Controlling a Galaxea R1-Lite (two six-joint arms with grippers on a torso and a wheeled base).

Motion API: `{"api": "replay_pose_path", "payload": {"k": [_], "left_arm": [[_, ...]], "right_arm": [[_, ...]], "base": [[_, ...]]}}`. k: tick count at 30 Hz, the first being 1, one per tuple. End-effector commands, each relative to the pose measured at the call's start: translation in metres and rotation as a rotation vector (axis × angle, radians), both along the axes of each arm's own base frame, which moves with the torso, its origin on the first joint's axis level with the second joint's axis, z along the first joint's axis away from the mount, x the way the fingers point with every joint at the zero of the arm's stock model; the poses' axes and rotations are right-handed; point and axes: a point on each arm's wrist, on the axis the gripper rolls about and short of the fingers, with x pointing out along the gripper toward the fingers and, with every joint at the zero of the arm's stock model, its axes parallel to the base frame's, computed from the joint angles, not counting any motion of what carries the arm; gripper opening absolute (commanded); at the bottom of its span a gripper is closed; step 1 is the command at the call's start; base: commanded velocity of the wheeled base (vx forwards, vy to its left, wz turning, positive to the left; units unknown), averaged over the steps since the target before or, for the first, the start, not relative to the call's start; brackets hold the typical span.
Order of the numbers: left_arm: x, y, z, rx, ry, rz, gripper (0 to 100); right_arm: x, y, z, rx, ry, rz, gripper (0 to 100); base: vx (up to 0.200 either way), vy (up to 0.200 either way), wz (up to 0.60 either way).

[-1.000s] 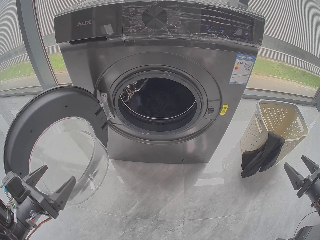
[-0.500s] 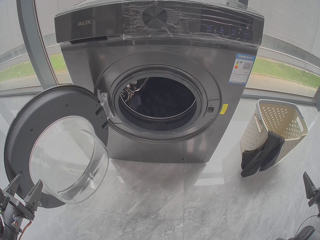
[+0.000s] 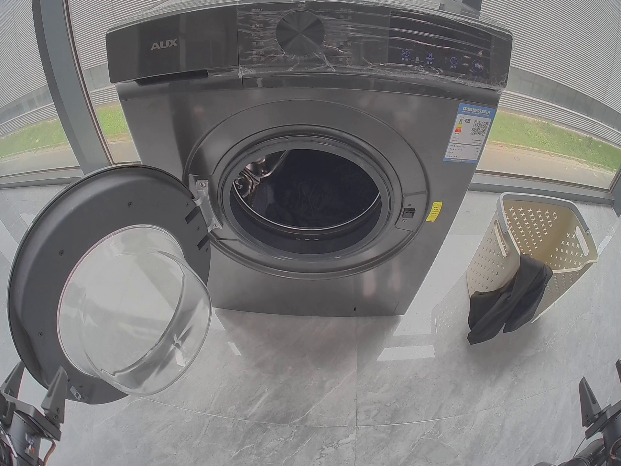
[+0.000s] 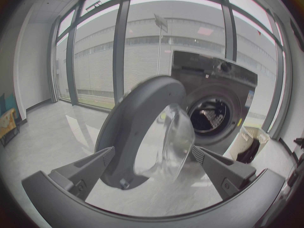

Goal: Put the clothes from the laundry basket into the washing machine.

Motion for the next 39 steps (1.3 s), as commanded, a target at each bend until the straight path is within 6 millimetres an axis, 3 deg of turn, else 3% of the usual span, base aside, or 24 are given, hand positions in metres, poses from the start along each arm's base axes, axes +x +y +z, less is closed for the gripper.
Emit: {"api": "replay_pose_path", "payload": {"k": [1, 7, 10, 19, 23, 31, 39], "left_arm": [[-0.020, 0.003, -0.024, 0.016, 0.022, 0.029, 100], [-0.030, 0.001, -0.027, 0.066, -0.043, 0.117, 100], [-0.032, 0.000, -0.028, 0.097, -0.064, 0.154, 100], [-0.035, -0.002, -0.030, 0.158, -0.095, 0.028, 100], [-0.035, -0.007, -0.036, 0.137, -0.057, -0.209, 100], [-0.035, -0.006, -0.035, 0.108, -0.062, -0.165, 100], [-0.035, -0.006, -0.036, 0.114, -0.062, -0.166, 100]], "right_arm": [[-0.011, 0.001, -0.006, -0.007, -0.080, 0.034, 100], [-0.012, 0.004, -0.006, -0.061, -0.064, 0.153, 100], [-0.011, 0.002, -0.007, -0.023, -0.069, 0.057, 100], [-0.008, 0.003, -0.012, 0.037, -0.049, 0.090, 100], [-0.009, 0.003, -0.012, 0.016, -0.046, 0.125, 100], [-0.009, 0.003, -0.012, 0.036, -0.052, 0.082, 100], [-0.009, 0.003, -0.012, 0.020, -0.055, 0.095, 100]], "base": [[0.000, 0.000, 0.00], [0.000, 0.000, 0.00], [0.000, 0.000, 0.00], [0.000, 0.000, 0.00], [0.000, 0.000, 0.00], [0.000, 0.000, 0.00], [0.000, -0.200, 0.00]]}}
